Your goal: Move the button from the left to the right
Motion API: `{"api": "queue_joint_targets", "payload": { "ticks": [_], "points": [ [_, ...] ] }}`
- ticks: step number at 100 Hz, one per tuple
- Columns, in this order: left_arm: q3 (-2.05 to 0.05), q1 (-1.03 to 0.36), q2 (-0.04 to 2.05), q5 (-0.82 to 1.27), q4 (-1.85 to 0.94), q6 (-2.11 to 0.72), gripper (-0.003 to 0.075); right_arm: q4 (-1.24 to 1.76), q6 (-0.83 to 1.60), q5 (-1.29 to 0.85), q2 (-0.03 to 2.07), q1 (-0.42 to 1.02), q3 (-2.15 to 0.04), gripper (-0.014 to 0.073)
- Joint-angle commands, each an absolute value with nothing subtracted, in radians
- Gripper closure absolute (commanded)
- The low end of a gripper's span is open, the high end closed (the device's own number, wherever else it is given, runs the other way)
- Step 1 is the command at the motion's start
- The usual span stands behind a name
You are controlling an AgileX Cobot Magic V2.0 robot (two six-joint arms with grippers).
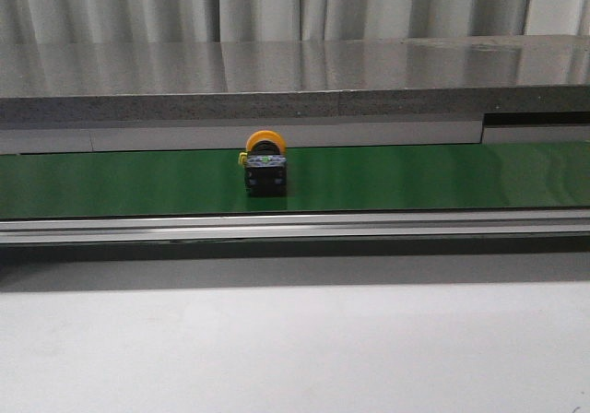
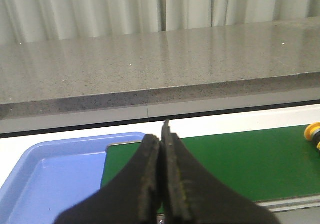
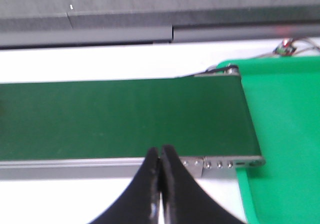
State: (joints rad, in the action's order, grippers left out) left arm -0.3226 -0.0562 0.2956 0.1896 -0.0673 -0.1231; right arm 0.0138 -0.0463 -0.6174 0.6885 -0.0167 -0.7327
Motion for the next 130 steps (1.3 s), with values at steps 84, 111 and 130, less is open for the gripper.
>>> {"api": "queue_joint_targets", "payload": {
  "ticks": [84,111,130],
  "points": [
    [-0.349,-0.067,0.303,0.108,-0.071,-0.122,0.074,0.04,-0.045,-0.69,1.011,-0.013,-0.942,0.007],
    [-0.349,-0.067,0.303,0.108,-0.071,-0.122,0.074,0.087,-0.039,-0.67,1.035,-0.013,-0.962,-0.0022],
    [-0.349,-0.067,0.303,0.108,-0.071,-0.122,0.074,0.109,0.026,-0.671,1.154,0.047,-1.055,-0.0022]
  ]
}}
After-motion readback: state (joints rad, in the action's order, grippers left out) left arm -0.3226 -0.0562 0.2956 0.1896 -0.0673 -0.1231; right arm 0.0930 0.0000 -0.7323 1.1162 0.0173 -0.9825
